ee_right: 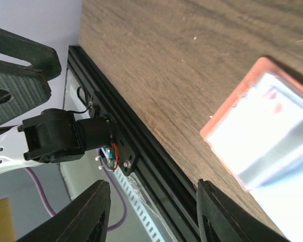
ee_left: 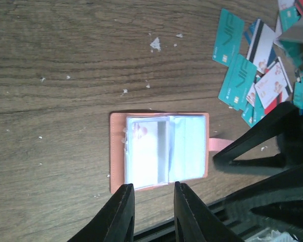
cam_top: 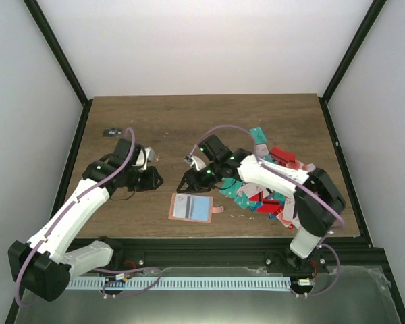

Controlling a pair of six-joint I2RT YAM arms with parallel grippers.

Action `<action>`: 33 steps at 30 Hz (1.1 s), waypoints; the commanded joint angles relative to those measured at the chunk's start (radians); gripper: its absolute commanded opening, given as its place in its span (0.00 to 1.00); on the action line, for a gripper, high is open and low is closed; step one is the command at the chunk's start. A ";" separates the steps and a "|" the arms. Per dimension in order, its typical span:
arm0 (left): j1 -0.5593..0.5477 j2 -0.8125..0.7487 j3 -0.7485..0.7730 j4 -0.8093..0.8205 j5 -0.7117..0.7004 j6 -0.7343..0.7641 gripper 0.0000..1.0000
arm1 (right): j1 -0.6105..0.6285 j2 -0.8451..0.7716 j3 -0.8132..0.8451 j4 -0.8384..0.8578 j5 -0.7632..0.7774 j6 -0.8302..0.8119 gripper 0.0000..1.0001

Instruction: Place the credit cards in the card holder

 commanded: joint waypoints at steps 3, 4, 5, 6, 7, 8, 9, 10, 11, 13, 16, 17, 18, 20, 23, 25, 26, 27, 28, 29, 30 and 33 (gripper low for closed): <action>0.000 -0.050 -0.005 -0.001 0.071 0.017 0.24 | -0.023 -0.176 -0.074 -0.121 0.261 -0.022 0.50; 0.000 -0.052 -0.008 0.009 0.081 0.017 0.24 | -0.027 -0.207 -0.088 -0.132 0.292 -0.014 0.51; -0.001 -0.053 -0.011 0.022 0.093 0.017 0.25 | -0.033 -0.234 -0.104 -0.145 0.323 -0.006 0.51; -0.001 -0.052 -0.015 0.038 0.107 0.015 0.25 | -0.039 -0.264 -0.118 -0.159 0.354 0.003 0.52; -0.002 -0.048 -0.016 0.052 0.121 0.014 0.25 | -0.048 -0.294 -0.132 -0.173 0.387 0.013 0.52; -0.006 -0.043 -0.016 0.070 0.135 0.013 0.25 | -0.059 -0.324 -0.147 -0.186 0.415 0.023 0.52; -0.009 -0.035 -0.013 0.087 0.146 0.013 0.25 | -0.069 -0.355 -0.162 -0.199 0.443 0.033 0.53; -0.011 -0.025 -0.009 0.101 0.155 0.013 0.25 | -0.080 -0.385 -0.176 -0.214 0.469 0.044 0.54; -0.017 -0.014 -0.001 0.116 0.162 0.013 0.25 | -0.092 -0.413 -0.189 -0.227 0.492 0.053 0.55; -0.028 0.010 0.015 0.147 0.171 0.013 0.24 | -0.119 -0.472 -0.213 -0.255 0.535 0.069 0.59; -0.053 0.059 0.047 0.202 0.185 0.013 0.25 | -0.146 -0.529 -0.229 -0.304 0.595 0.083 0.65; -0.064 0.081 0.060 0.215 0.187 0.013 0.25 | -0.150 -0.545 -0.232 -0.319 0.614 0.089 0.65; -0.076 0.104 0.073 0.229 0.190 0.013 0.25 | -0.155 -0.555 -0.234 -0.335 0.637 0.097 0.67; -0.102 0.151 0.102 0.255 0.195 0.017 0.25 | -0.160 -0.569 -0.237 -0.368 0.683 0.118 0.68; -0.143 0.233 0.147 0.293 0.205 0.022 0.24 | -0.169 -0.583 -0.237 -0.424 0.756 0.162 0.79; -0.164 0.282 0.175 0.313 0.213 0.026 0.24 | -0.182 -0.593 -0.244 -0.446 0.785 0.183 0.84; -0.174 0.305 0.189 0.321 0.215 0.029 0.24 | -0.193 -0.598 -0.250 -0.452 0.786 0.186 0.86; -0.181 0.330 0.203 0.325 0.216 0.032 0.24 | -0.205 -0.605 -0.258 -0.454 0.781 0.185 0.87; -0.187 0.356 0.215 0.330 0.216 0.035 0.24 | -0.221 -0.609 -0.268 -0.454 0.770 0.184 0.87; -0.193 0.380 0.227 0.332 0.217 0.039 0.24 | -0.240 -0.617 -0.277 -0.453 0.756 0.181 0.89; -0.199 0.406 0.241 0.336 0.220 0.043 0.24 | -0.258 -0.624 -0.288 -0.450 0.739 0.176 0.90; -0.219 0.485 0.280 0.347 0.230 0.060 0.24 | -0.311 -0.653 -0.328 -0.441 0.698 0.170 0.95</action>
